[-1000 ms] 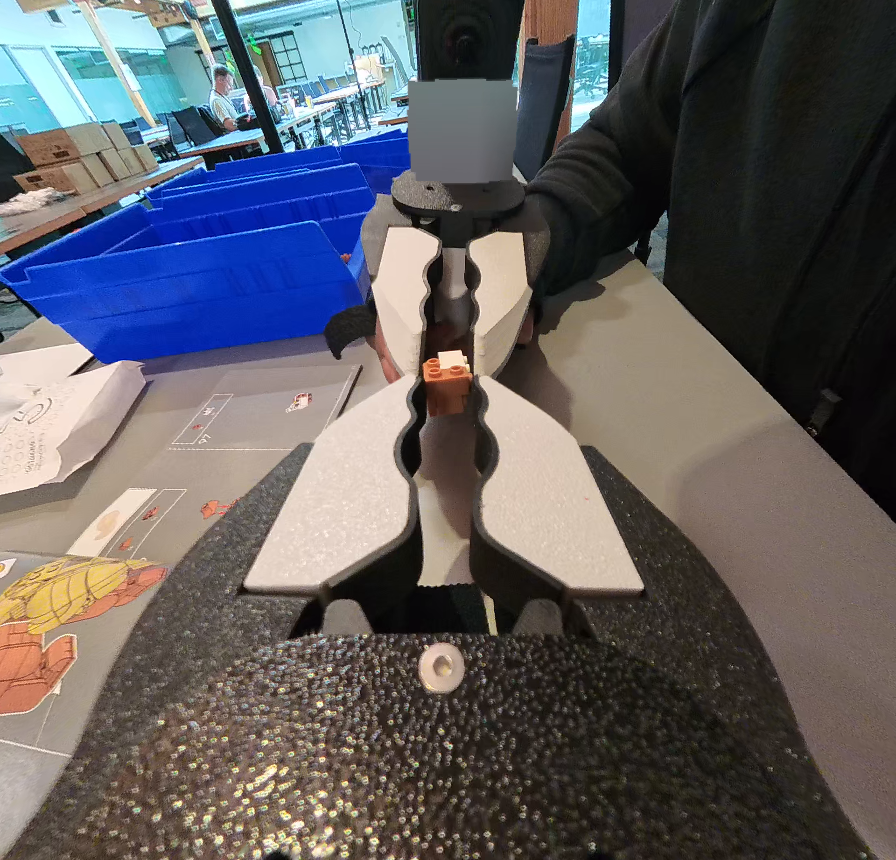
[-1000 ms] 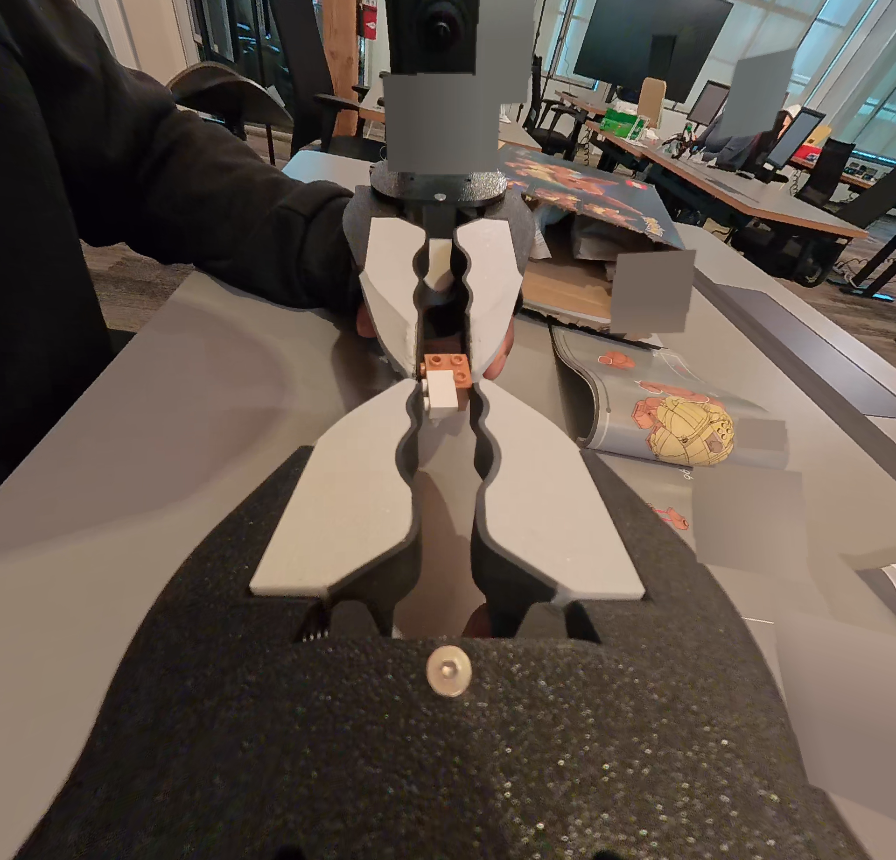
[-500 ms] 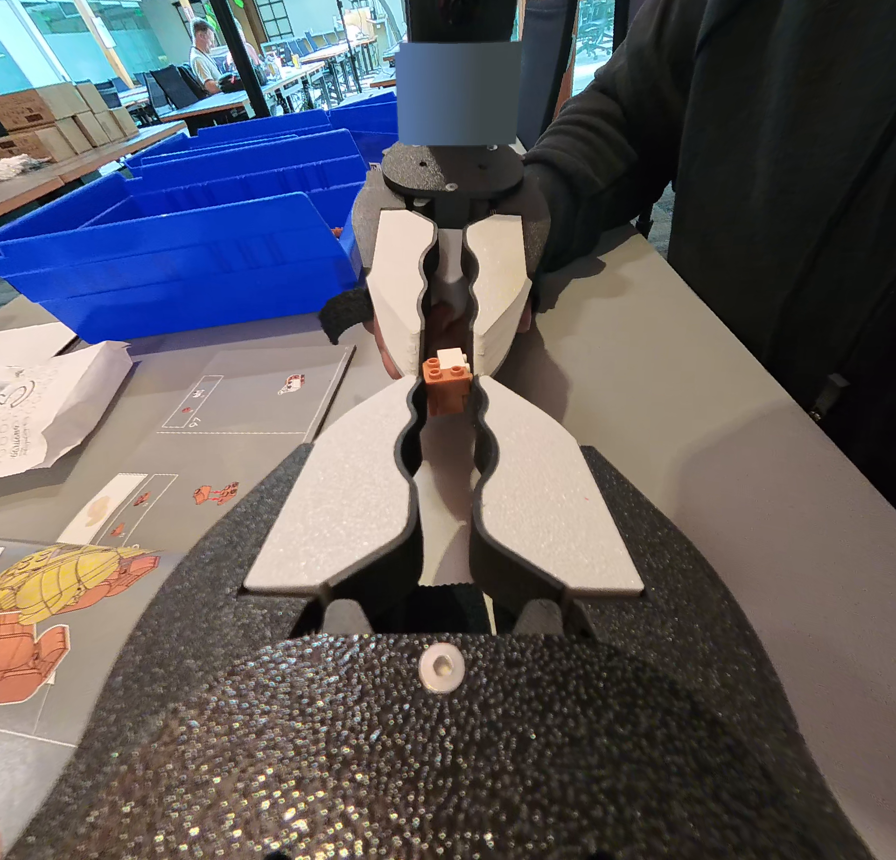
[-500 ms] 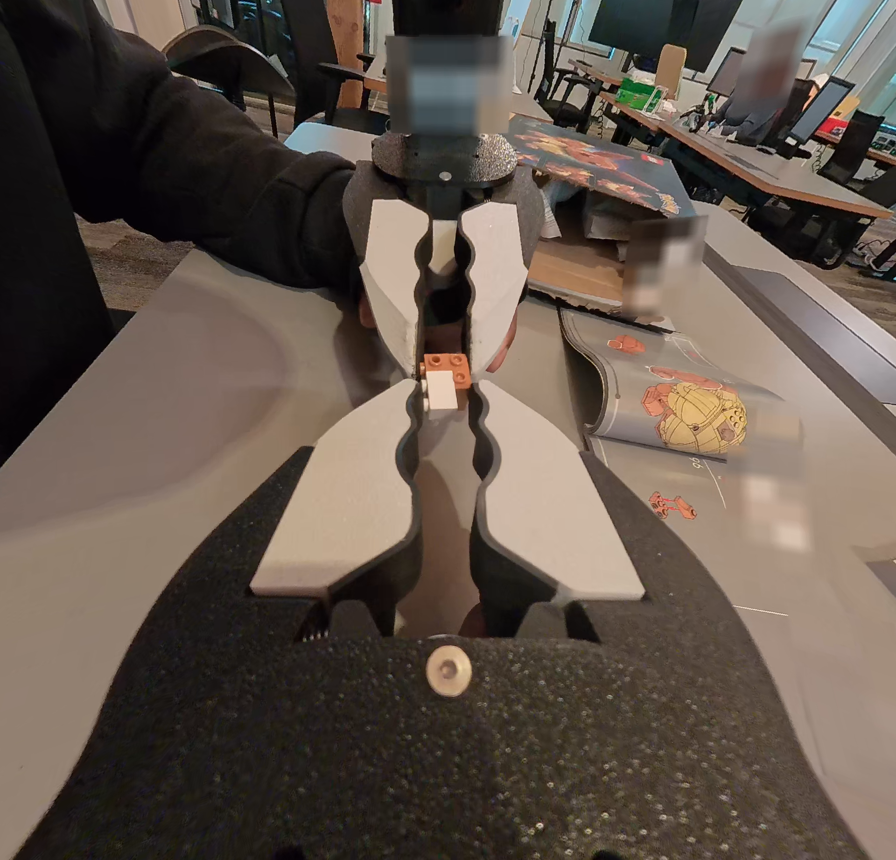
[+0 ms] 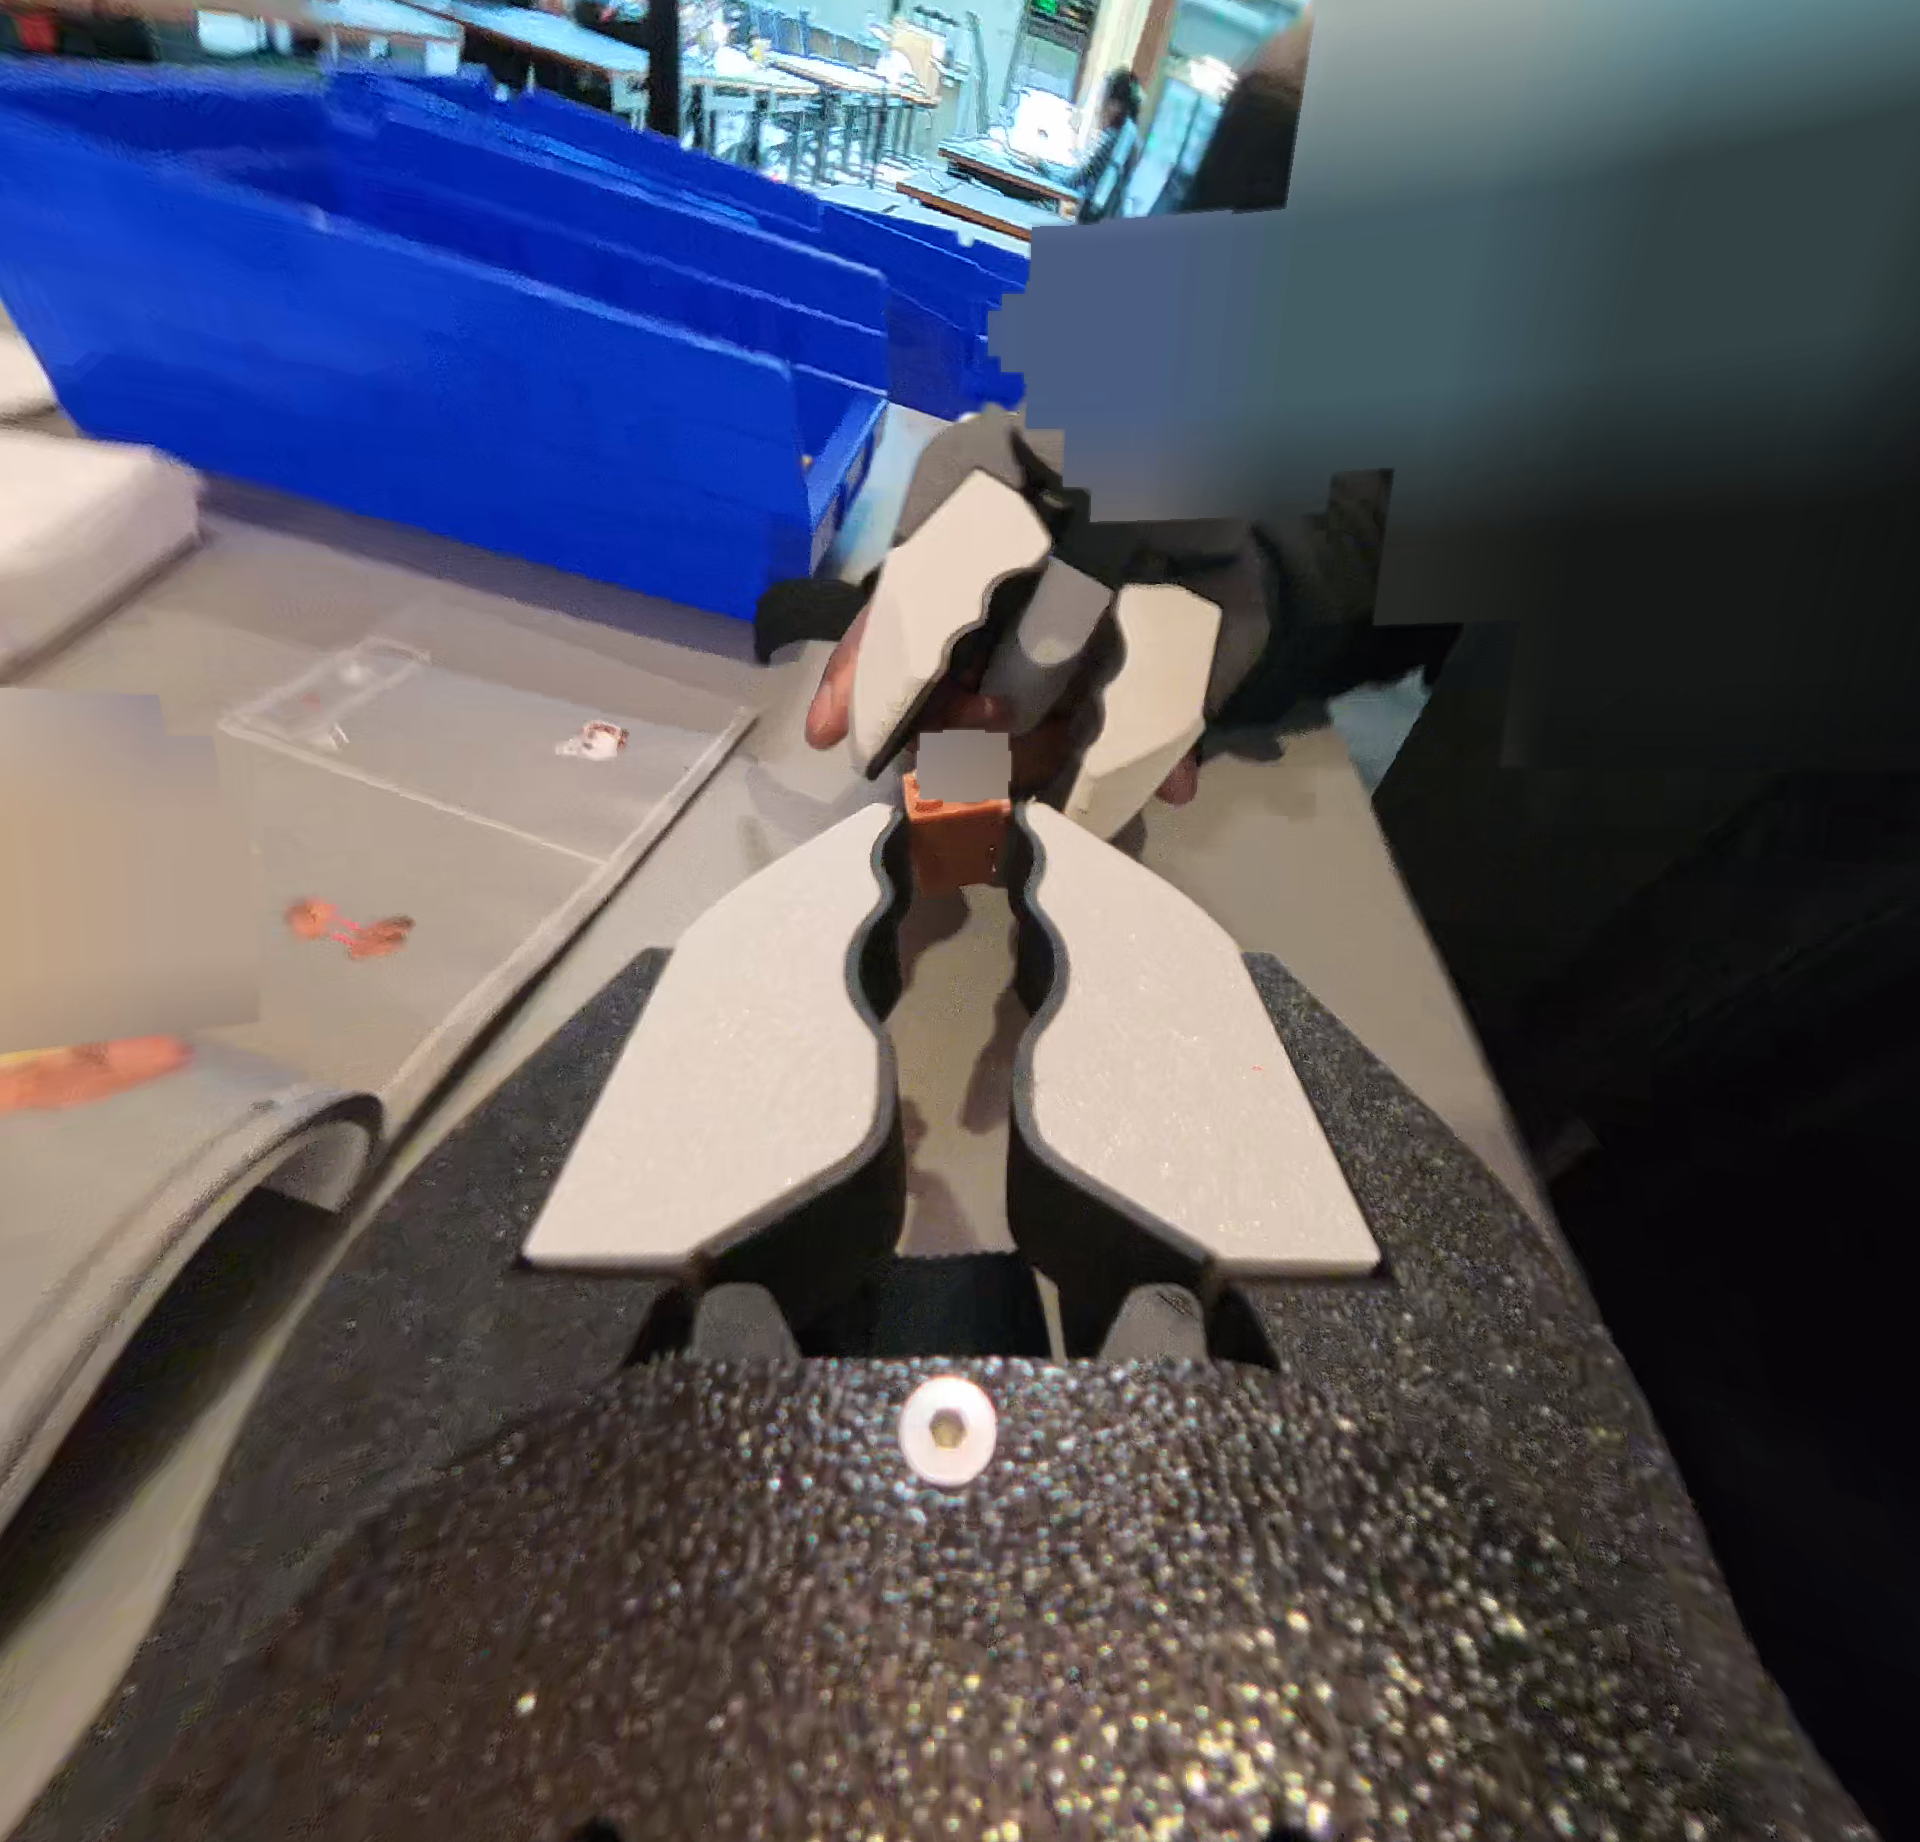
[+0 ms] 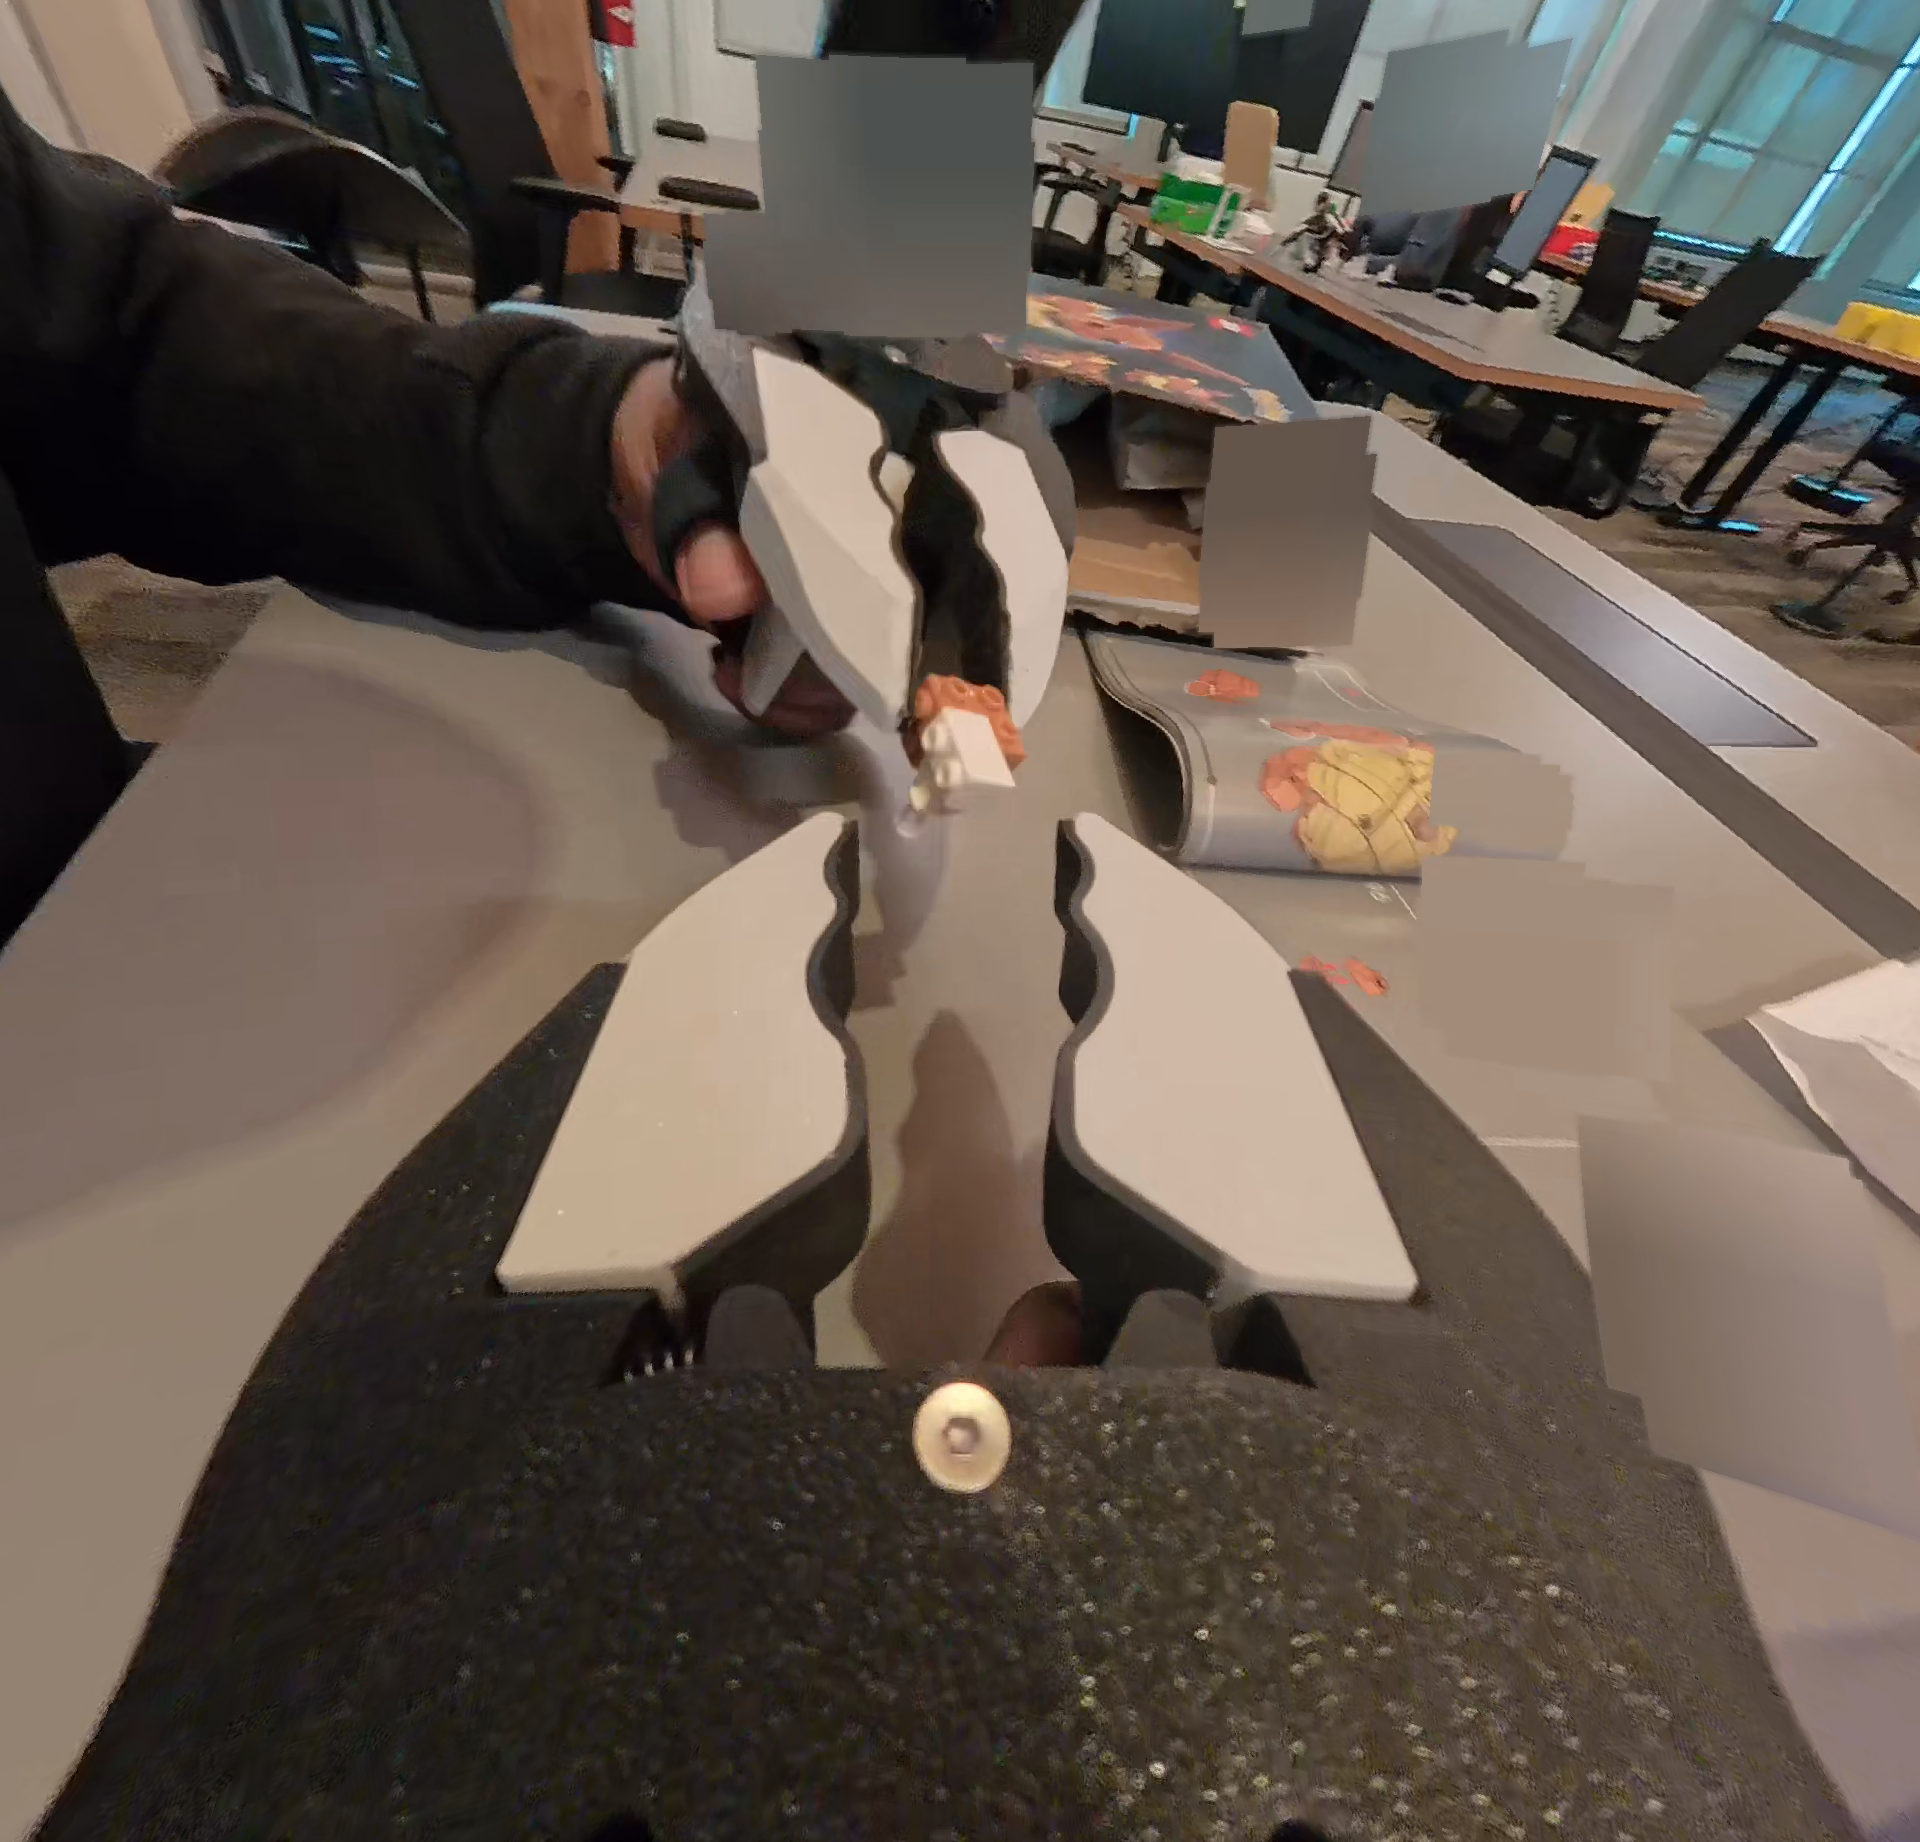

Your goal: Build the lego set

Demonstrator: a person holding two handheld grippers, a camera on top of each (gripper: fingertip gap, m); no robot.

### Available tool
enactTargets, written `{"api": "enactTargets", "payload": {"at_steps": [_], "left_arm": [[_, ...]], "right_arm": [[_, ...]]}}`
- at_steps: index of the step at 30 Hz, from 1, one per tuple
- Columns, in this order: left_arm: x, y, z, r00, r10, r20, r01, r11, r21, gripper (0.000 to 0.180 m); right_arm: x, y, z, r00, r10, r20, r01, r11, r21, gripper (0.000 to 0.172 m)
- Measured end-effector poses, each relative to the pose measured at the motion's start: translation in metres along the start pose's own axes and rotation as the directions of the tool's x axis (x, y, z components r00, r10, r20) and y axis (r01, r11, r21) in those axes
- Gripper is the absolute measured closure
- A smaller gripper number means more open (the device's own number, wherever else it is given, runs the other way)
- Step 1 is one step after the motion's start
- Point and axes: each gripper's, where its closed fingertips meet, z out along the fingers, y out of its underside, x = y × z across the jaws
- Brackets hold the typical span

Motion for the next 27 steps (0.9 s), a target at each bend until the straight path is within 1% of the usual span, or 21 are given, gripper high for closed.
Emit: {"api": "enactTargets", "payload": {"at_steps": [1, 3, 6, 8, 9, 10, 13, 18, 27], "left_arm": [[0.000, 0.000, 0.002, 0.996, -0.090, -0.017, 0.090, 0.996, 0.003, 0.164], [-0.001, -0.001, 0.006, 0.965, -0.259, -0.044, 0.260, 0.965, 0.021, 0.164], [0.000, 0.000, 0.013, 0.870, -0.475, -0.130, 0.483, 0.875, 0.038, 0.163], [-0.001, 0.003, 0.015, 0.807, -0.564, -0.172, 0.578, 0.815, 0.038, 0.164], [-0.002, 0.005, 0.017, 0.786, -0.590, -0.182, 0.605, 0.796, 0.031, 0.164], [-0.002, 0.006, 0.017, 0.774, -0.605, -0.186, 0.620, 0.785, 0.024, 0.164], [-0.003, 0.008, 0.016, 0.768, -0.614, -0.182, 0.627, 0.779, 0.016, 0.164], [-0.003, 0.011, 0.016, 0.748, -0.636, -0.187, 0.646, 0.763, -0.011, 0.163], [-0.003, 0.014, 0.015, 0.734, -0.652, -0.191, 0.660, 0.751, -0.030, 0.163]], "right_arm": [[0.002, 0.001, -0.003, 1.000, -0.006, -0.017, 0.006, 1.000, -0.002, 0.135], [0.004, 0.002, -0.007, 0.999, -0.023, -0.042, 0.023, 1.000, -0.007, 0.135], [0.003, 0.006, -0.006, 0.997, -0.069, -0.044, 0.067, 0.997, -0.044, 0.132], [0.002, 0.006, -0.006, 0.991, -0.119, -0.054, 0.116, 0.992, -0.056, 0.133], [0.001, 0.007, -0.006, 0.989, -0.140, -0.055, 0.137, 0.989, -0.061, 0.134], [0.000, 0.007, -0.005, 0.986, -0.158, -0.054, 0.155, 0.986, -0.065, 0.136], [-0.002, 0.008, -0.005, 0.979, -0.196, -0.048, 0.193, 0.979, -0.073, 0.139], [-0.002, 0.008, -0.008, 0.978, -0.205, -0.026, 0.203, 0.977, -0.072, 0.146], [-0.004, 0.011, -0.011, 0.972, -0.233, 0.026, 0.234, 0.968, -0.089, 0.147]]}}
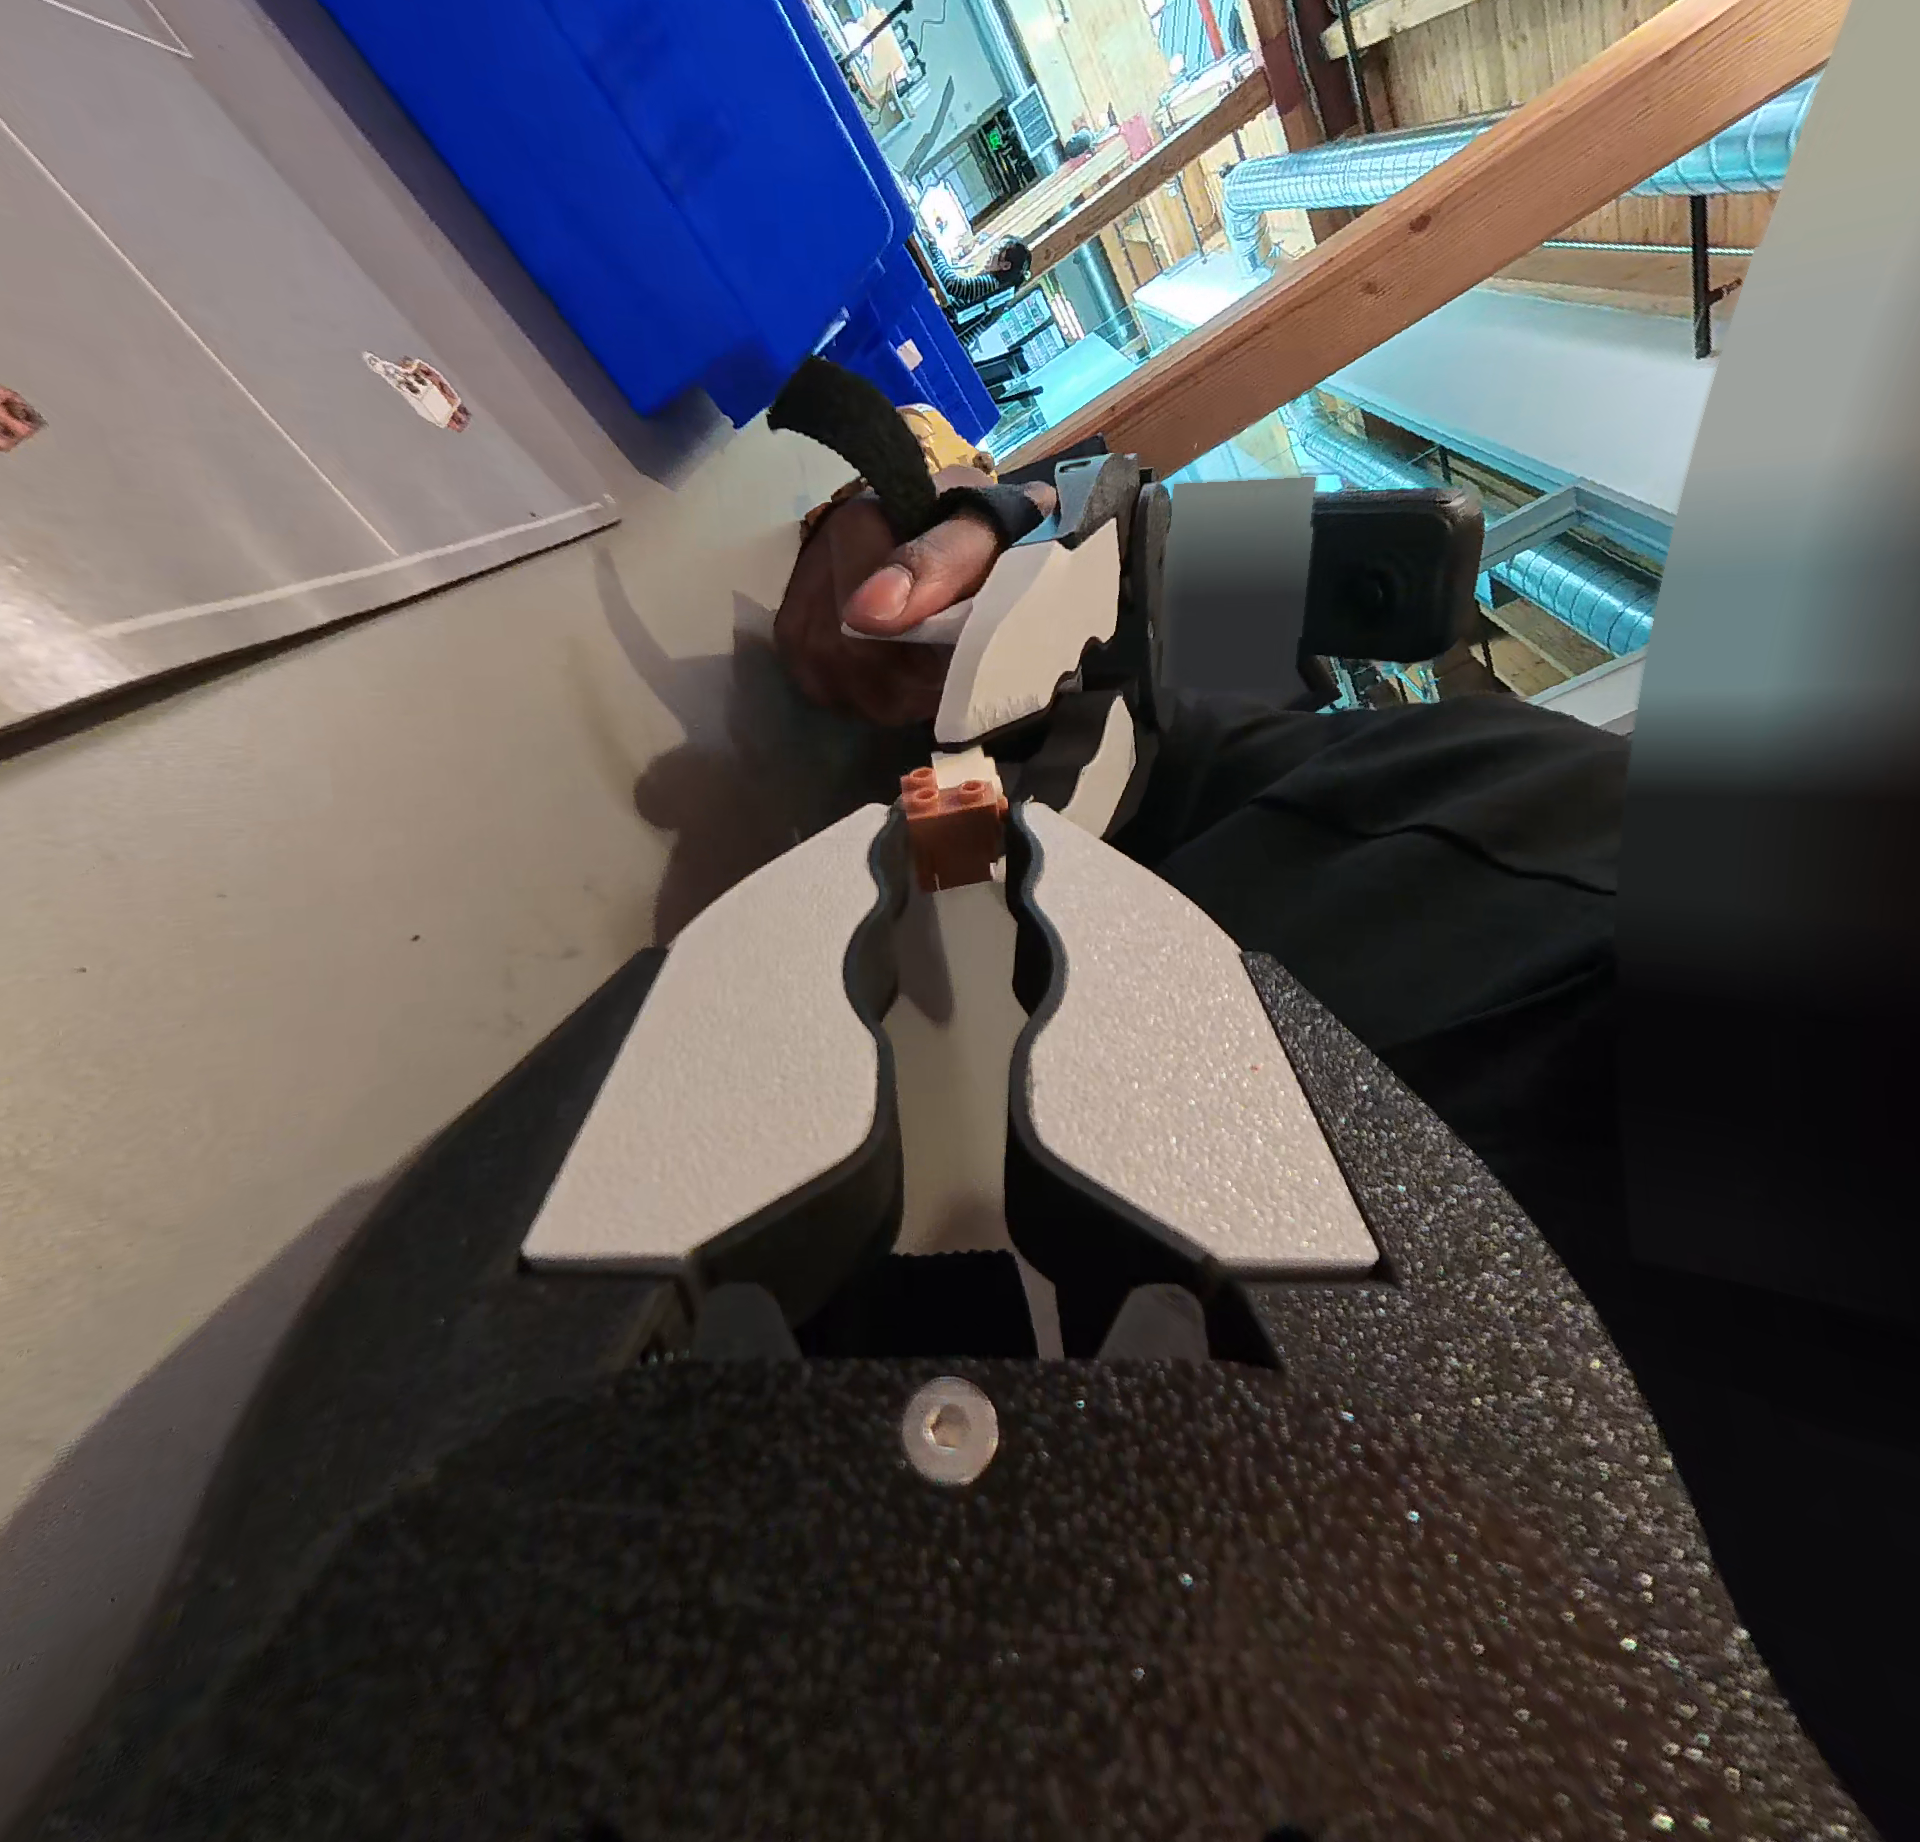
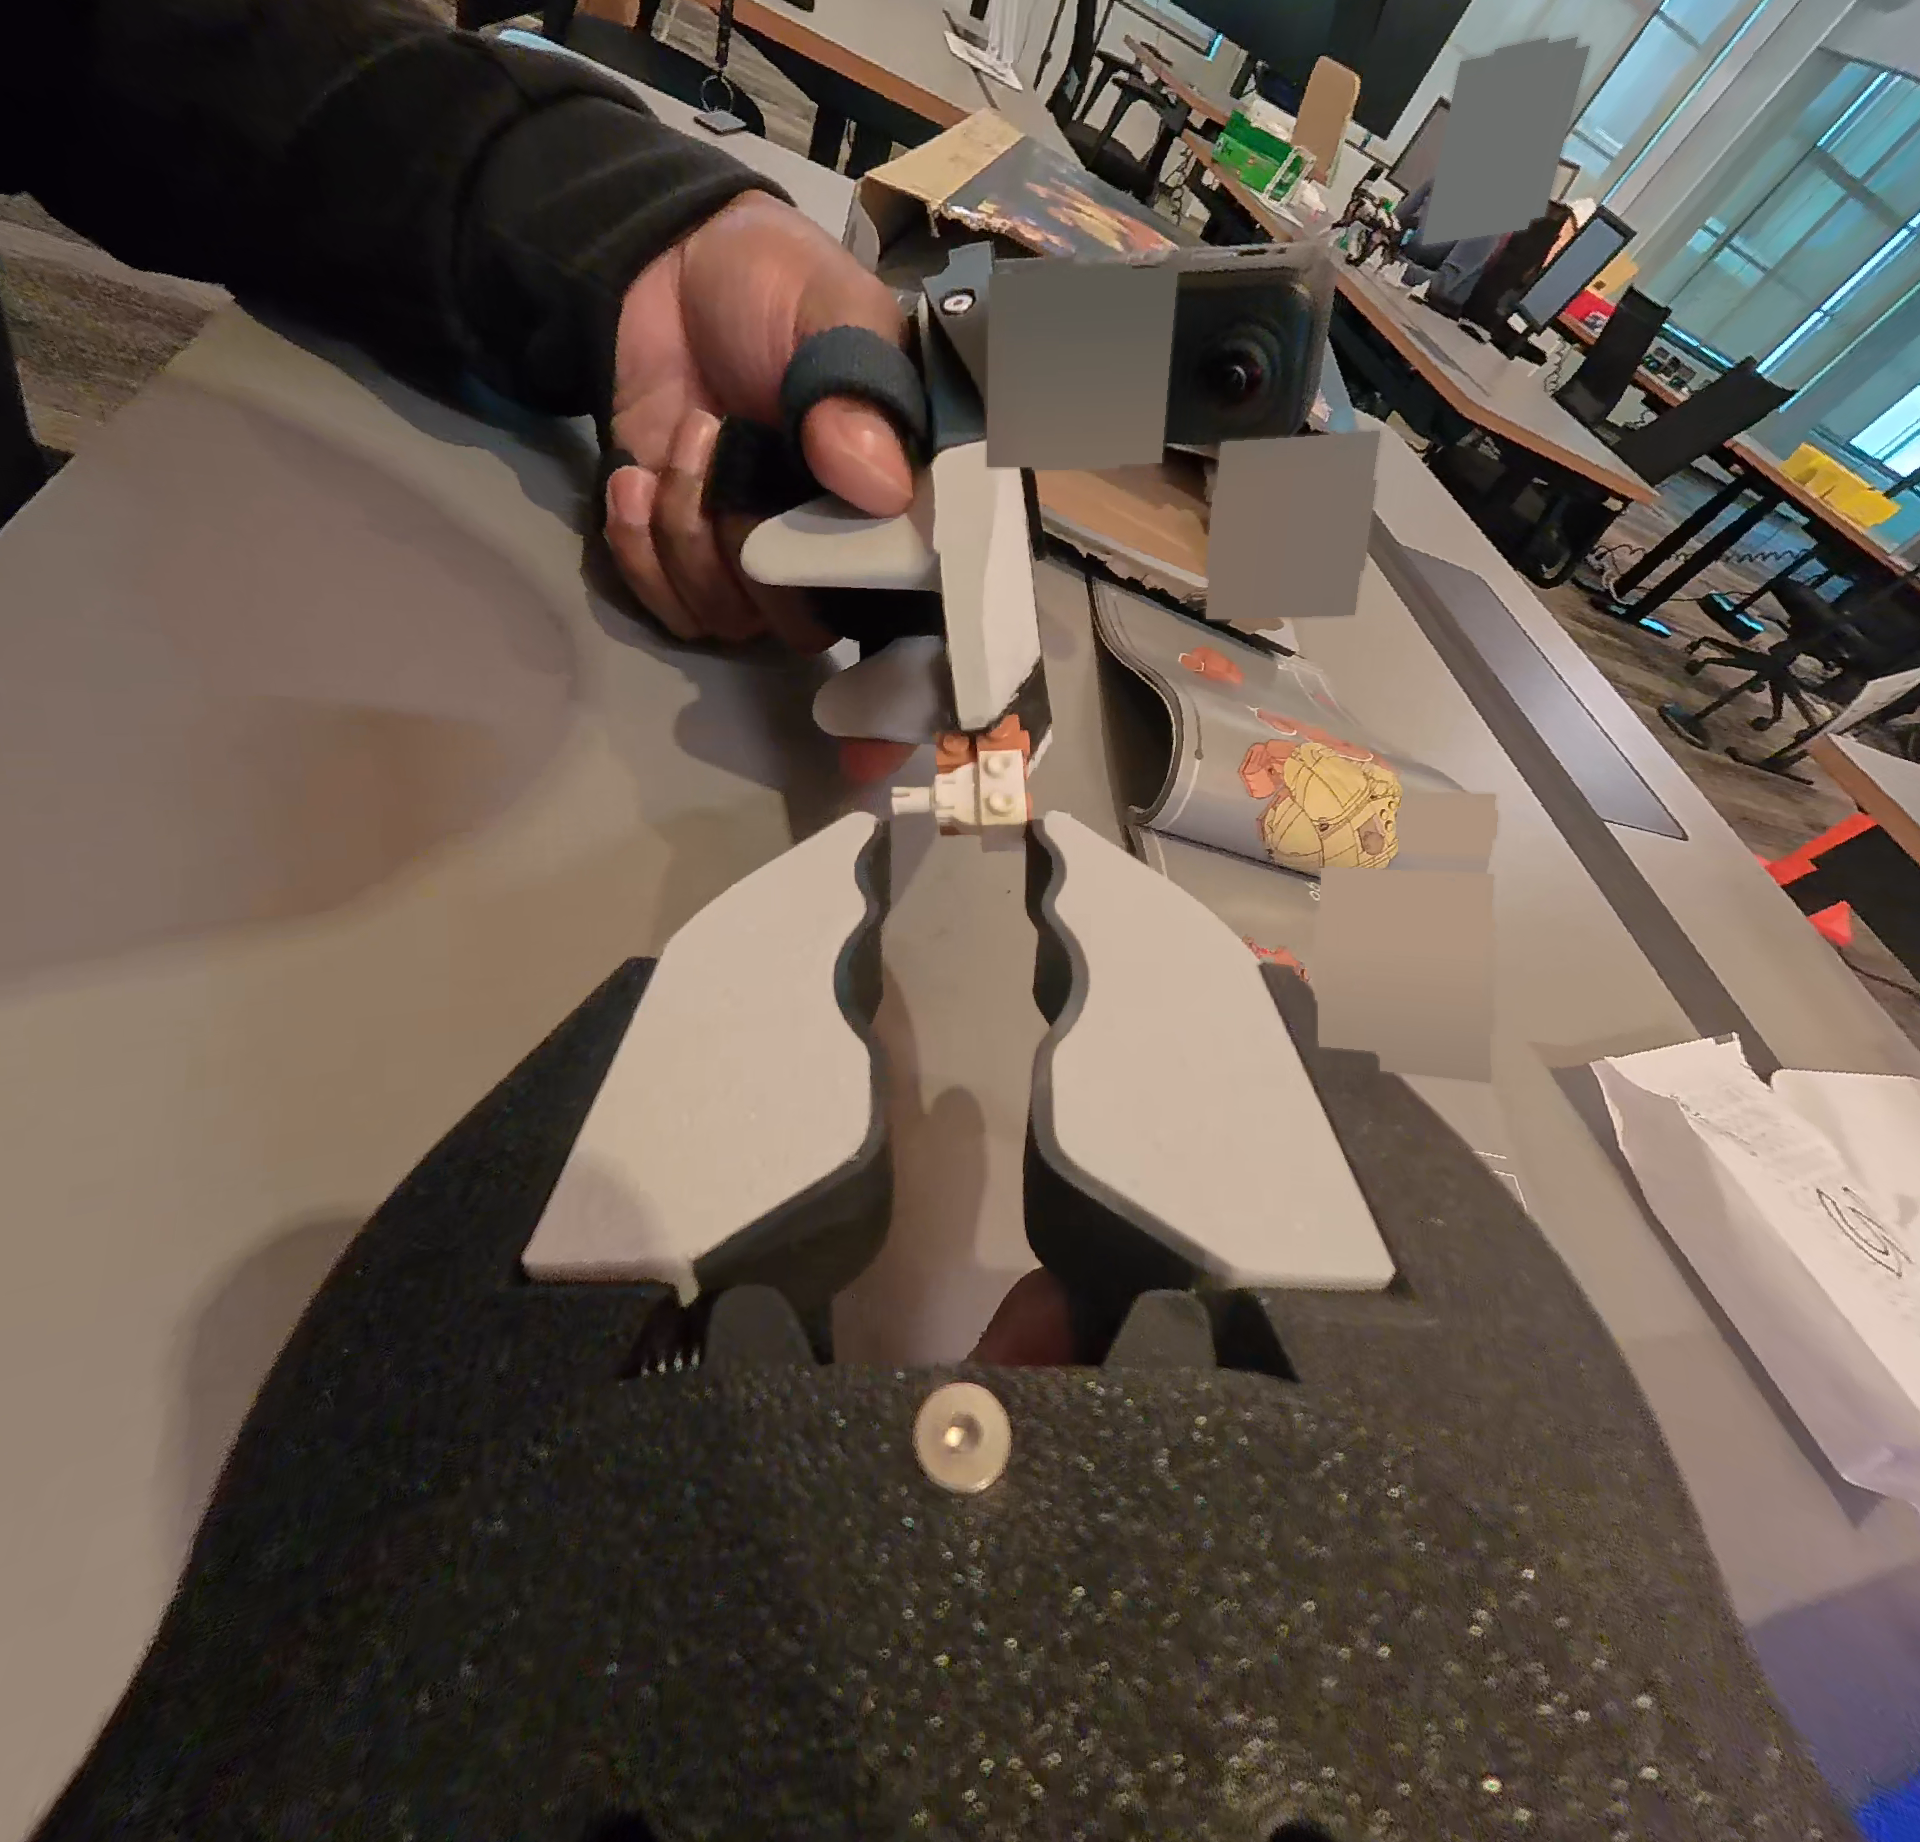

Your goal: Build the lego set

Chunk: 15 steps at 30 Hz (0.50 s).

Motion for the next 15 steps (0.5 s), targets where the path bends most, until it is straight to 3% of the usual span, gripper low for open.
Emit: {"api": "enactTargets", "payload": {"at_steps": [9, 15], "left_arm": [[-0.004, 0.010, -0.001, 0.999, 0.031, 0.034, -0.029, 0.997, -0.075, 0.163], [-0.011, 0.014, 0.000, 0.993, 0.075, 0.091, -0.063, 0.991, -0.118, 0.164]], "right_arm": [[0.005, 0.002, -0.002, 0.998, 0.062, 0.015, -0.063, 0.998, 0.028, 0.159], [-0.008, 0.011, 0.003, 0.996, 0.053, 0.071, -0.049, 0.997, -0.053, 0.172]]}}
